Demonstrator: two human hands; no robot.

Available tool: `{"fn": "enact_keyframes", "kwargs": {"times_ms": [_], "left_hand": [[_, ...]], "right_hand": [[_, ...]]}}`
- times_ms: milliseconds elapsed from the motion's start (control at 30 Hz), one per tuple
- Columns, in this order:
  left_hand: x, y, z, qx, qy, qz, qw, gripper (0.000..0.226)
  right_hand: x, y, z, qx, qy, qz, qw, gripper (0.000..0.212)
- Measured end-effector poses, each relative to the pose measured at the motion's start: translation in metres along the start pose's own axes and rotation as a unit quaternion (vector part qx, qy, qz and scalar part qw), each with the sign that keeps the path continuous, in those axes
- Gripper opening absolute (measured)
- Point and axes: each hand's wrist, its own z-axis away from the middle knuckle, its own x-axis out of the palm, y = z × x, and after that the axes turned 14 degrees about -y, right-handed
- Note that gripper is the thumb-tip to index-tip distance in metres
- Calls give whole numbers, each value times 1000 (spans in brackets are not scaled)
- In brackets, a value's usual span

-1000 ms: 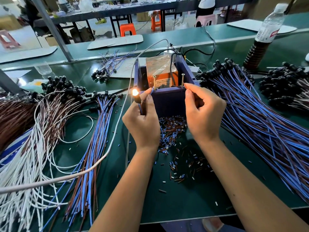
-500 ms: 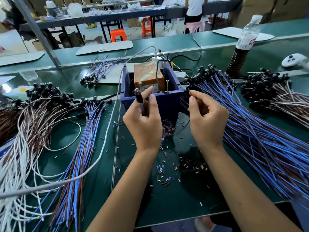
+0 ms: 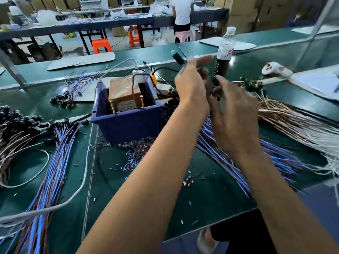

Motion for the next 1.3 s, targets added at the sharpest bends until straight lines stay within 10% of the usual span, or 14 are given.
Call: {"fn": "enact_keyframes", "kwargs": {"times_ms": [133,433,767,900,967,1100,1300], "left_hand": [[4,7,-19,-15,-48,101,994,50],[-23,9,-51,-92,47,-355,929,47],[-45,-14,-43,-191,-15,-396,898,18],[-57,0,-29,-51,-27,-645,762,26],[-63,17,-13,-122,-134,-645,742,29],[-81,51,28,-260,-319,-697,588,16],[-154,105,76,-406,-238,-753,461,17]], "right_hand": [[-10,11,5,38,-44,-82,995,34],[-39,33,4,101,-34,1,994,22],[1,39,33,188,-99,132,968,25],[5,28,29,194,-81,86,974,26],[8,12,26,178,-56,58,981,26],[21,-38,27,113,-96,-13,989,12],[68,-130,38,-2,-278,-119,953,17]]}}
